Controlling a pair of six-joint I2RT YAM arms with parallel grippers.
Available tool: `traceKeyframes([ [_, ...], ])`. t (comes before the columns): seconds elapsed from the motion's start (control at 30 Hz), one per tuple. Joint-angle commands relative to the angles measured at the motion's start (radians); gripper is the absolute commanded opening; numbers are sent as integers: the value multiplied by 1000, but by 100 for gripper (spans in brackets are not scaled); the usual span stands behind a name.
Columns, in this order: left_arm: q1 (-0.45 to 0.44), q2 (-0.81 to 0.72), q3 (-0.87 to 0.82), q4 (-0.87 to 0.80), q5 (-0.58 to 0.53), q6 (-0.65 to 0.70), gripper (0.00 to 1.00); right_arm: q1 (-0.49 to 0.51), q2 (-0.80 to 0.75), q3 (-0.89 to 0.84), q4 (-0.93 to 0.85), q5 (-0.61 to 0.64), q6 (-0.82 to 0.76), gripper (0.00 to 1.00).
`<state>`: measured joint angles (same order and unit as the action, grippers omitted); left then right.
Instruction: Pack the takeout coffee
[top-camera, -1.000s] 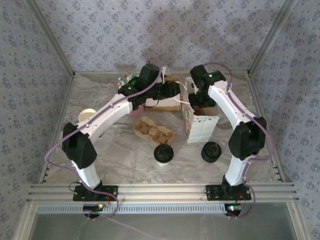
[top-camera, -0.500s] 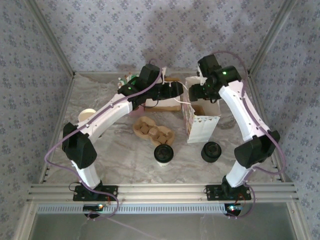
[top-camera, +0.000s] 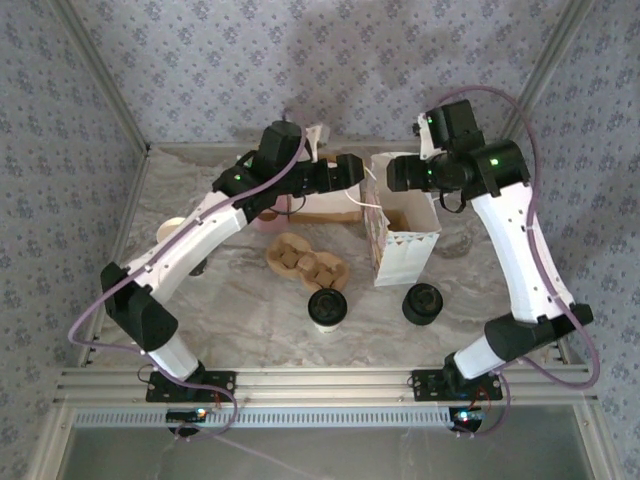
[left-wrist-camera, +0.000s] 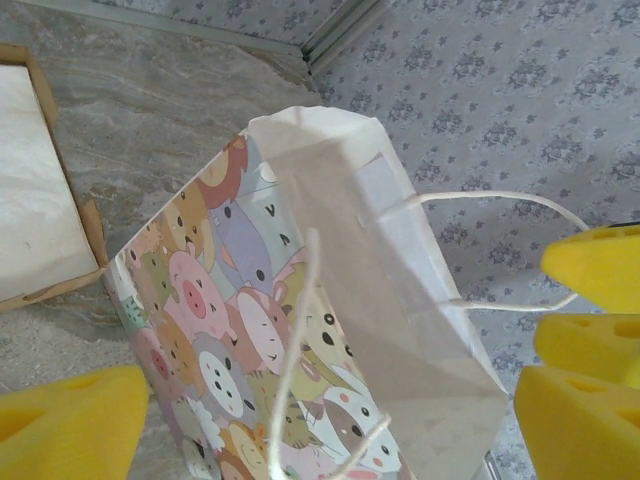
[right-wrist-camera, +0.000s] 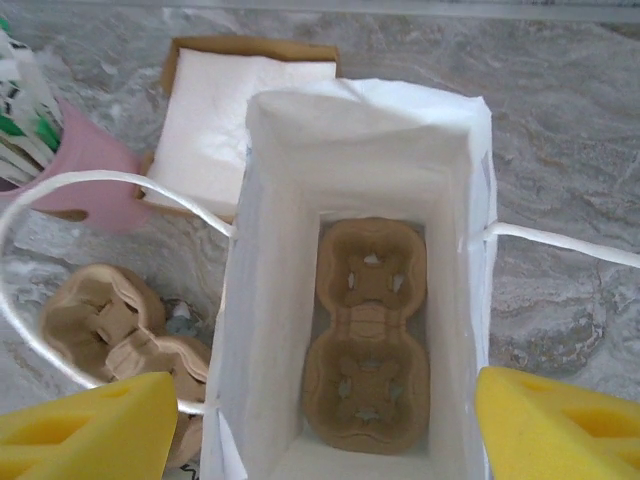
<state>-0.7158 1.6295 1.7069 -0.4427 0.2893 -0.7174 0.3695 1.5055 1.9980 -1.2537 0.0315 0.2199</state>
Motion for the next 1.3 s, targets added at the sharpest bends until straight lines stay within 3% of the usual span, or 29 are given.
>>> traceKeyframes([
  [0.0, -11, -64, 24, -32, -22, 28, 100, 10, -58, 27, -1, -39, 12, 80],
  [0.37, -17, -277, -115, -82, -115, 46, 100, 68, -210, -20, -22, -106, 4, 81],
  [0.63, -13, -452, -302, -130, -208, 43, 99, 300, -224, -33, -29, -56, -10, 82],
  [0.77, 29, -532, -422, -160, -207, 25, 99, 446, -171, -50, -39, 21, -18, 82],
  [0.9, 140, -637, -546, -176, -159, -1, 99, 561, -81, -48, -50, 74, -19, 83],
  [1.1, 245, -755, -585, -229, -120, 4, 99, 616, 73, -38, -50, 63, -7, 85],
  [1.27, 278, -806, -554, -321, -156, 30, 99, 617, 184, -27, -41, 48, -13, 94],
])
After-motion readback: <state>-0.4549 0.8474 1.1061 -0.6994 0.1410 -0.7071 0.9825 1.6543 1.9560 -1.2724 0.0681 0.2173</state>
